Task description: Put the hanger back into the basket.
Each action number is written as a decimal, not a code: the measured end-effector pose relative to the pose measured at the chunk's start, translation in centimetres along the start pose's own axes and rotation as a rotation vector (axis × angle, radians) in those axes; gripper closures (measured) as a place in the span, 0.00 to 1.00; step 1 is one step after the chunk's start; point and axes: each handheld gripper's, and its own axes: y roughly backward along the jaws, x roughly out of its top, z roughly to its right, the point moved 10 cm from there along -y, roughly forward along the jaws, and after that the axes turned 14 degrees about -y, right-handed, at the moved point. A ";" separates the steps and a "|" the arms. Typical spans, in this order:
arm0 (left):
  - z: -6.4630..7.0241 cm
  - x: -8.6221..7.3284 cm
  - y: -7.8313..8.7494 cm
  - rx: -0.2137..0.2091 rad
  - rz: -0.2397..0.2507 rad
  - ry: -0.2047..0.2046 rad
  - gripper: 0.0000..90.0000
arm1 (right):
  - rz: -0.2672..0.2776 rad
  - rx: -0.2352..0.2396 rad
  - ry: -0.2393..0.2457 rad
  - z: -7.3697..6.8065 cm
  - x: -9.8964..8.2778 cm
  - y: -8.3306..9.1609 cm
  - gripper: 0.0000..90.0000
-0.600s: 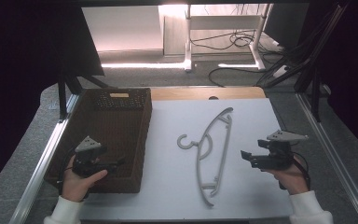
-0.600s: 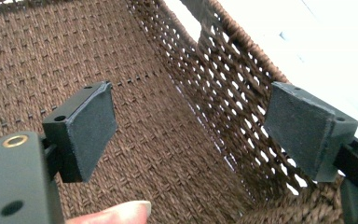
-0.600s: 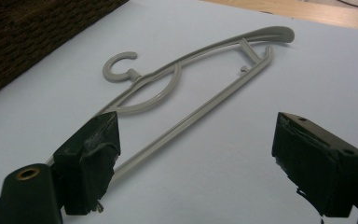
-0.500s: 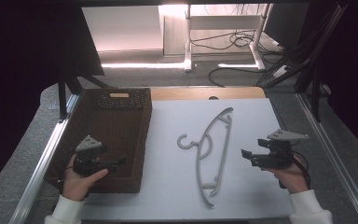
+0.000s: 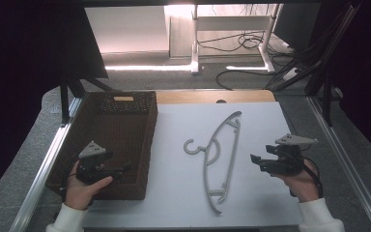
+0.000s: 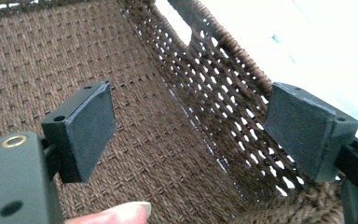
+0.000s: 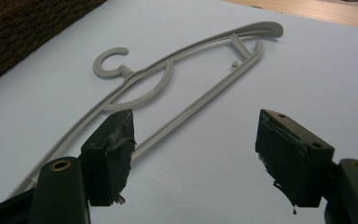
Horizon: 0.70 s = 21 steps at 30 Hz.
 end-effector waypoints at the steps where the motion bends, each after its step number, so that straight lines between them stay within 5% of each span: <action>1: 0.0 0.1 0.0 0.000 -0.002 -0.001 0.18 | -0.008 -0.004 0.003 0.0 0.0 -0.1 0.33; 13: 0.4 0.2 -0.4 0.001 -0.014 -0.014 0.18 | -0.039 -0.032 0.004 0.5 -0.6 -1.1 0.35; 21: 0.2 -0.3 0.0 0.012 -0.015 -0.005 0.18 | -0.072 0.000 -0.006 -0.6 -0.2 -3.1 0.39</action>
